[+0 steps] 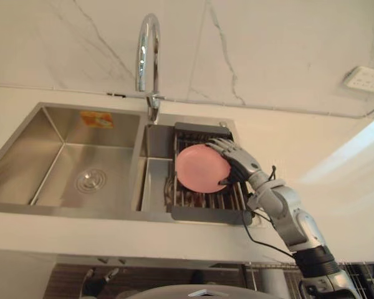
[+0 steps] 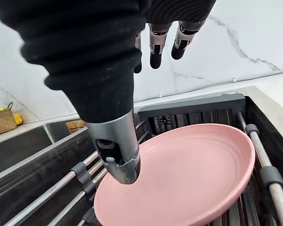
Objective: Walk over to the sink, pick up the cup, carry it to the dishwasher, place the cup inside the dishwasher, then close the dishwasher door
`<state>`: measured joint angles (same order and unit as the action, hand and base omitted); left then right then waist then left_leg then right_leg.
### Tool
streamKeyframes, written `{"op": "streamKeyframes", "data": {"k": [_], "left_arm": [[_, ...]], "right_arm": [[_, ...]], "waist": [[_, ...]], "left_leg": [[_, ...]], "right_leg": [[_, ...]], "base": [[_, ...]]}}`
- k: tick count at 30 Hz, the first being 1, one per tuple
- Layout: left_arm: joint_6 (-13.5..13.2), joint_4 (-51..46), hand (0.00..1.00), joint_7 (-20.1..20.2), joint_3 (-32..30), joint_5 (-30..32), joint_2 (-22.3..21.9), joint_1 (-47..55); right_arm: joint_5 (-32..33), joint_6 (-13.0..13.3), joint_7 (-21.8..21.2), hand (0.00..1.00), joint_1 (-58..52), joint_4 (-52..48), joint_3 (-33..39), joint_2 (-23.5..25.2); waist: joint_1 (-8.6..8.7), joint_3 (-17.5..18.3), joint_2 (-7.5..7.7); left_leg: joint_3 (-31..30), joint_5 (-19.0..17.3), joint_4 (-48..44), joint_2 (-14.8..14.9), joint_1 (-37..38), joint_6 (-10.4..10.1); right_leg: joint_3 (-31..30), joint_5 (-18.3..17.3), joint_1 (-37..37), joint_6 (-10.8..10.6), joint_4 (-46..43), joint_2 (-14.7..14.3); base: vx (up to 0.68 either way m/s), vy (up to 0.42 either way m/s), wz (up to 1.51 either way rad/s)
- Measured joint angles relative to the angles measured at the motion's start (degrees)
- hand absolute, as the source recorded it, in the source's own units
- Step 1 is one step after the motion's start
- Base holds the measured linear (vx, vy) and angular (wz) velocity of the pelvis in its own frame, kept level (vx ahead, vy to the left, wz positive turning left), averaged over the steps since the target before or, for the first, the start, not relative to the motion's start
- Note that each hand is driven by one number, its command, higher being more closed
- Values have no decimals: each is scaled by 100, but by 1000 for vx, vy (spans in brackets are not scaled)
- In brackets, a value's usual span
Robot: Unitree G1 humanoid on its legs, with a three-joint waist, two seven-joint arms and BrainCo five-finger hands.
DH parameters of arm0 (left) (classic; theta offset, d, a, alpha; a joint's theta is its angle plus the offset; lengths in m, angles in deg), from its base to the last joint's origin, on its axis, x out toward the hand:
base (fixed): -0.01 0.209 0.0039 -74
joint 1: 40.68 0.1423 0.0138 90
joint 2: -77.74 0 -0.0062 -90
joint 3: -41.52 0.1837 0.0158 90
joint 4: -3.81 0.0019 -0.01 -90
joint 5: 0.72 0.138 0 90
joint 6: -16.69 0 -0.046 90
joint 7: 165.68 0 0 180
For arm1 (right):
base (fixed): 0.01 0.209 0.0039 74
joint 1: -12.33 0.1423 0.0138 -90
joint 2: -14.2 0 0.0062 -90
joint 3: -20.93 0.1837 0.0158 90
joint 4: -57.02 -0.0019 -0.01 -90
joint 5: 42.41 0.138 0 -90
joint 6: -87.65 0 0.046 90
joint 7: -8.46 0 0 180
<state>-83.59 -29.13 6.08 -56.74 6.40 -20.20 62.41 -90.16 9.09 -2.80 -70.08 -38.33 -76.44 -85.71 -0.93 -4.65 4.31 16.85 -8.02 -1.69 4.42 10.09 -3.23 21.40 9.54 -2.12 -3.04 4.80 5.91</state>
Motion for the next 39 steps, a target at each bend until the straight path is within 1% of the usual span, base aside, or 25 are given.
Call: {"op": "streamKeyframes", "data": {"k": [5,9,16,22,26,31,36,39], "left_arm": [[21,-9,0,0,-2,2,-1,6],[27,-8,0,0,-7,95,-2,71],[28,-18,0,0,-13,95,-1,89],[27,-26,0,1,-12,94,0,81],[27,-28,0,0,-6,93,0,81],[28,-28,0,0,-6,92,0,91],[28,-28,0,0,0,92,0,91],[28,-27,0,0,3,92,-1,95]], "right_arm": [[-223,10,-19,0,2,257,-229,-14],[-252,16,-85,0,140,447,-442,-57],[-455,21,-87,0,163,674,-442,-59],[-935,90,-55,0,166,831,-463,-59],[-1247,120,-19,0,168,1041,-636,-60],[-1376,78,1,0,168,1098,-680,-61],[-1799,53,9,0,167,1352,-827,-54],[-2018,-31,11,0,168,1366,-831,-54]], "waist": [[3,3,10],[-1,7,16],[-23,21,40],[-35,22,43],[-50,22,52],[-52,22,55],[-76,16,66],[-79,12,65]], "left_leg": [[-104,75,94,-4,-15,1],[-116,110,106,-3,-26,0],[-128,165,198,-8,-17,-6],[-127,165,192,-16,-12,-5],[-128,165,192,-17,-11,-5],[-129,165,190,-17,-12,-5],[-133,165,201,-17,-12,-5],[-135,165,205,-17,-13,-5]], "right_leg": [[123,-5,-13,-4,32,11],[123,-4,-11,-2,34,13],[140,-4,4,-2,33,12],[138,-5,13,-3,31,12],[139,-5,13,-4,31,13],[138,-5,10,-3,32,13],[140,-6,4,-4,33,15],[141,-6,5,-4,33,15]], "base": [[-55,2,10],[-50,3,3],[-12,3,1],[0,0,0],[0,0,0],[-12,3,0],[0,0,0],[0,0,0]]}}
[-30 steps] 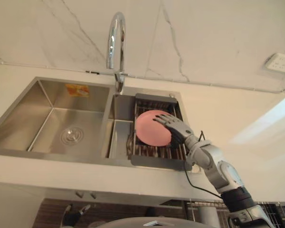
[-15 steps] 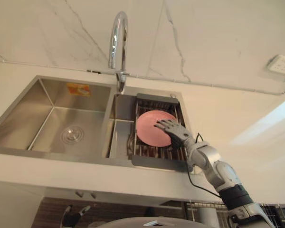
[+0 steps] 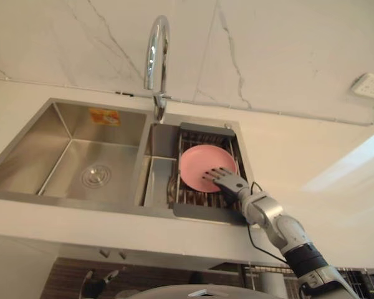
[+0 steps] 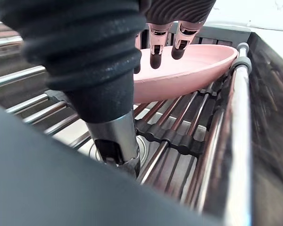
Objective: Walk over to the sink, pick up the cup, carry it to the dishwasher, place the cup inside the dishwasher, then close the dishwasher door
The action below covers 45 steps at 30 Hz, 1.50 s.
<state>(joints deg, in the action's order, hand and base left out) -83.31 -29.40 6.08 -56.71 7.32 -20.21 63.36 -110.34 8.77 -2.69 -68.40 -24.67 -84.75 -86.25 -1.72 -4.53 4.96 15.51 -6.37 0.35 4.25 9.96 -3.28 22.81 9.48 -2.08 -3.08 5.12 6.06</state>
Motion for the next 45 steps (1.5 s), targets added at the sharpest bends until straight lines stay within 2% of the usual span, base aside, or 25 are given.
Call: {"op": "streamKeyframes", "data": {"k": [5,6,11,15,20,25,27,36,39,45], "left_arm": [[1,0,0,-4,85,0,4,0],[3,0,0,-4,127,0,9,-9],[4,0,0,-3,167,-1,21,-44],[4,-1,0,-6,179,-2,19,-71],[4,0,0,-24,176,-2,45,-39],[3,-1,0,-34,173,-1,61,-37],[1,-1,0,-39,173,-2,60,-35],[-57,-7,0,-138,155,-1,45,49],[-95,-15,0,-144,154,-1,36,61],[-160,-16,0,-151,155,-2,24,81]], "right_arm": [[-354,-21,14,0,62,89,-127,-1],[-420,-25,10,100,134,155,-202,-1],[-583,-125,53,100,252,201,-261,14],[-817,-394,500,100,514,565,-440,68],[-920,-588,1032,100,524,804,-434,115],[-890,-575,1757,100,531,988,-381,115],[-838,-545,1909,100,531,1020,-340,115],[-317,-273,2084,100,366,785,91,101],[-86,-262,2525,100,343,453,412,97],[306,-247,2928,100,339,134,695,17]], "waist": [[-1,2,5],[3,4,10],[-21,2,7],[-28,4,18],[-54,10,41],[-38,5,43],[-36,3,40],[5,-43,-16],[30,-86,-84],[30,-86,-81]], "left_leg": [[-4,0,3,-2,1,0],[-4,1,0,-2,1,1],[-31,7,10,-12,0,9],[-124,78,85,-59,-1,33],[-130,84,85,-77,-2,41],[-132,85,85,-78,-3,43],[-134,85,85,-77,-6,43],[-136,85,77,-77,-6,44],[-136,84,75,-74,-2,44],[-137,81,73,-72,26,48]], "right_leg": [[4,-1,2,-1,1,0],[5,-1,1,-1,1,0],[23,-1,-9,-1,1,9],[115,-1,-16,-3,1,54],[121,0,-20,-4,1,74],[123,0,-22,-4,1,75],[123,0,-22,-4,1,74],[120,0,-20,-4,-18,72],[116,-1,-20,-4,-29,67],[117,-2,-47,-7,-16,67]], "base": [[0,0,0],[0,0,0],[0,0,2],[1,3,11],[0,3,2],[0,0,0],[0,0,0],[0,0,0],[0,0,0],[0,0,0]]}}
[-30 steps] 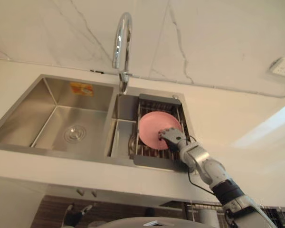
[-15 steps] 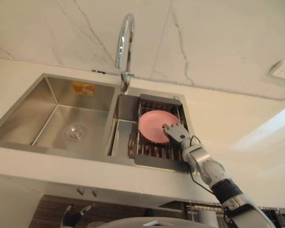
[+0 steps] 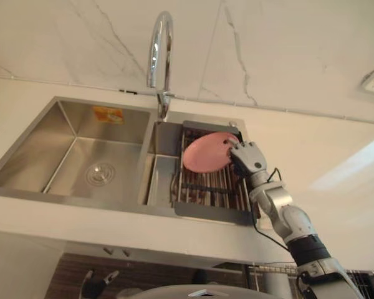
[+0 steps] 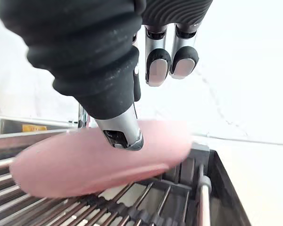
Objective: Walk over to the sink, pick up the cup, carry it to the dishwasher, place the cup inside the dishwasher, then close the dishwasher door
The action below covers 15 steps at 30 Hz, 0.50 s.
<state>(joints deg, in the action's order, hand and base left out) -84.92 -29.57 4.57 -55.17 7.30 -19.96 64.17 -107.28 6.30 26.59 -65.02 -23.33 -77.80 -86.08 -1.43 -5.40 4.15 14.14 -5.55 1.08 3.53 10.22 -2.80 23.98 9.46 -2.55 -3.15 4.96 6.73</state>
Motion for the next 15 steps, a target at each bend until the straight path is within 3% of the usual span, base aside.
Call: {"op": "streamKeyframes", "data": {"k": [9,11,12,15], "left_arm": [[-32,0,0,-6,4,0,-40,33],[-31,0,0,-6,4,-2,-39,43],[-31,0,0,-6,5,-4,-39,43],[-31,0,0,-7,5,-23,-38,44]], "right_arm": [[443,21,168,100,-11,-22,113,-18],[494,37,-149,100,-18,-25,116,-18],[549,39,-340,0,-39,-23,115,-19],[1122,-2,-1102,0,-72,-35,116,-23]], "waist": [[13,3,4],[15,3,3],[11,3,3],[15,4,4]], "left_leg": [[0,0,-9,3,1,0],[1,0,-9,3,1,0],[2,0,-8,3,1,-1],[5,0,-9,3,9,0]], "right_leg": [[-1,0,-5,0,13,-2],[-2,0,-6,0,9,-2],[-2,0,-6,0,4,-2],[-6,0,-10,0,-15,-2]], "base": [[0,0,0],[0,0,0],[0,0,0],[0,0,0]]}}
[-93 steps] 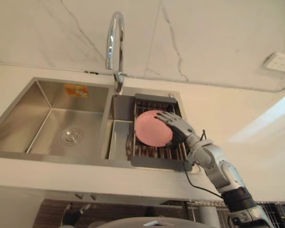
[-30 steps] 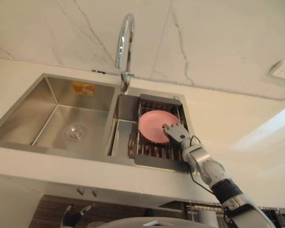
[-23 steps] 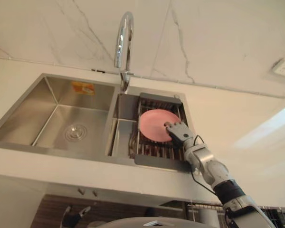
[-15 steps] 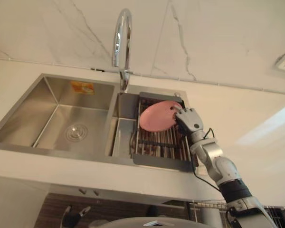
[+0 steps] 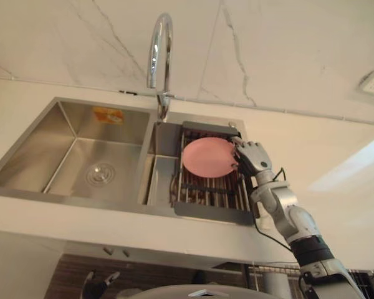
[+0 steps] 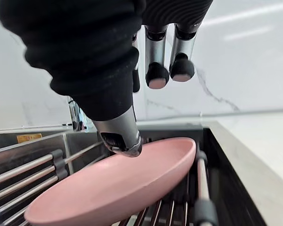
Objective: Walk over to the sink, pick up the cup, carry it to the dishwasher, place the cup inside the dishwasher, then close the dishwasher door
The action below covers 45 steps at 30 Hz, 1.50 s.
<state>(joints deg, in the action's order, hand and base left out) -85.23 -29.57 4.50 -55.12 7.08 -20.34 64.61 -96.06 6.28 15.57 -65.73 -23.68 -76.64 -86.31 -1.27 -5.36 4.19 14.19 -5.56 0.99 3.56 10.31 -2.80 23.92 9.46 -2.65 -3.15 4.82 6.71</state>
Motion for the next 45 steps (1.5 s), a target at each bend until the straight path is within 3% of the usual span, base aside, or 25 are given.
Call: {"op": "streamKeyframes", "data": {"k": [4,6,8,9,13,17,19,23,31,33,45], "left_arm": [[0,0,0,-16,-4,-92,0,18],[-2,-1,0,-22,-14,-93,1,24],[-4,-1,0,-23,-21,-92,0,38],[-14,-1,0,-26,-44,-90,1,87],[-83,1,0,-66,-46,-90,0,169],[-181,2,0,-133,-46,-91,2,181],[-210,2,0,-134,-46,-92,2,168],[-217,2,0,-133,-39,-91,2,163],[-215,3,0,-130,16,-92,5,130],[-215,4,0,-130,58,-91,4,107],[-159,7,0,-116,71,-94,6,82]], "right_arm": [[661,107,-597,0,-225,-747,13,-97],[1311,486,-818,0,-482,-1512,239,-113],[1530,742,-849,0,-616,-1886,362,-113],[1562,904,-940,0,-696,-2122,412,-116],[1609,1115,-1042,0,-945,-2228,565,-115],[1579,1180,-1064,0,-1068,-2236,615,-115],[1265,1208,-896,0,-1152,-2238,616,-115],[736,1130,-779,0,-1189,-2237,615,-114],[-106,605,-756,0,-1222,-2080,562,-112],[-372,462,-707,0,-1169,-1663,428,-114],[-775,212,-516,0,-654,-370,-397,-112]], "waist": [[41,0,0],[60,0,0],[89,7,11],[127,19,28],[162,36,50],[205,36,35],[203,44,14],[211,41,-20],[162,38,-53],[132,46,-48],[18,52,-59]], "left_leg": [[2,-1,-2,2,13,0],[16,-8,-1,5,51,-2],[34,-19,-3,5,65,-6],[68,-36,-9,7,74,-9],[152,-126,-89,22,70,-13],[160,-137,-87,27,69,-19],[171,-144,-88,35,71,-18],[187,-154,-90,36,75,-12],[254,-214,-188,61,80,-31],[259,-223,-186,71,78,-33],[113,-204,-186,72,-6,-30]], "right_leg": [[-5,0,-12,0,-2,-2],[-27,0,-40,0,4,-9],[-49,0,-47,0,10,-11],[-84,0,-46,0,16,-15],[-139,-2,-44,0,13,-21],[-145,-2,-40,-1,-4,-29],[-155,-5,-37,-4,-5,-43],[-176,-14,-32,-15,-6,-49],[-249,-17,-34,-17,-6,-69],[-251,-19,-37,-14,-5,-76],[-107,-27,-30,-14,-4,-61]], "base": [[0,0,0],[0,0,-2],[0,0,-7],[0,0,-10],[-12,8,-12],[0,0,0],[0,0,0],[0,0,0],[-9,18,-4],[-42,3,-2],[-13,10,6]]}}
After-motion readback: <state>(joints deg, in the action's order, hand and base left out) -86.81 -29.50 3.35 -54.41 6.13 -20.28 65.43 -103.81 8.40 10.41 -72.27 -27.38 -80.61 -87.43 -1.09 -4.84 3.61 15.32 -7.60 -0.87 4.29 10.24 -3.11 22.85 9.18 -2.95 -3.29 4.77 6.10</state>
